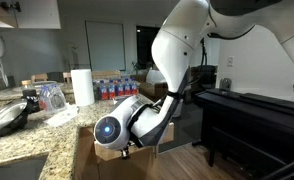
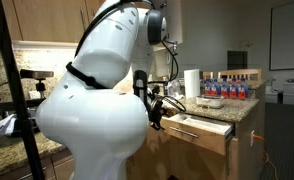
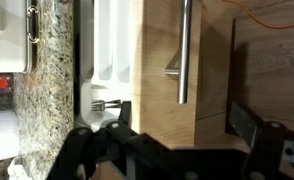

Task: Open the top drawer

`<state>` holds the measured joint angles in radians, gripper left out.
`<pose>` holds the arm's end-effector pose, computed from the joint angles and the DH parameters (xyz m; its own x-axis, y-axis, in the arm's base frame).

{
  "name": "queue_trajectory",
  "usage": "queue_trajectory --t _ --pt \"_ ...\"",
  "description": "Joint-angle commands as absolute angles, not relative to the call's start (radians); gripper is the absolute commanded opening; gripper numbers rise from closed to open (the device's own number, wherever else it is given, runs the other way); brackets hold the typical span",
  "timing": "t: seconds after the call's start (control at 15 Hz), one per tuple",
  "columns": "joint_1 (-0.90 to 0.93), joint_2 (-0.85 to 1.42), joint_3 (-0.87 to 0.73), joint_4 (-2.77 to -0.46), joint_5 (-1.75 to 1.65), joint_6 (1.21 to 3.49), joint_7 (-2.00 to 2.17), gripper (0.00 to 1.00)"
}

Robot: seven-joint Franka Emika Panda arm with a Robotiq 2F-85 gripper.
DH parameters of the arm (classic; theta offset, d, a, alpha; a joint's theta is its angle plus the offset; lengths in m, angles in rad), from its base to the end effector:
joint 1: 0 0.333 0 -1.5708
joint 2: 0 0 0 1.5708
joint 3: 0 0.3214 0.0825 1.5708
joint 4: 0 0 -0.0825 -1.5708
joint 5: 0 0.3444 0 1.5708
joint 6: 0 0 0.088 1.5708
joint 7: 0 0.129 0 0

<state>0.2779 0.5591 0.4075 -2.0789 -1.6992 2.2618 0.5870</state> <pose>0.4617 0.3204 0.1863 0.2204 0.9606 -0.1696 0.6666 -0.0213 0.7452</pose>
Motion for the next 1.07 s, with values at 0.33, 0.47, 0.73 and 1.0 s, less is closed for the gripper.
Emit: queue_trajectory --t 0.33,0.47,0.73,1.0 --pt "0.25 0.277 0.387 -2.076 -1.205 2.516 0.339 1.0" --pt "0.252 0.255 0.361 -2.029 -1.096 2.538 0.301 1.0" --pt "0.278 0.273 0.299 -1.911 -0.953 2.508 0.359 1.0" --pt "0.292 0.286 0.241 -1.885 -0.841 2.521 0.46 1.0"
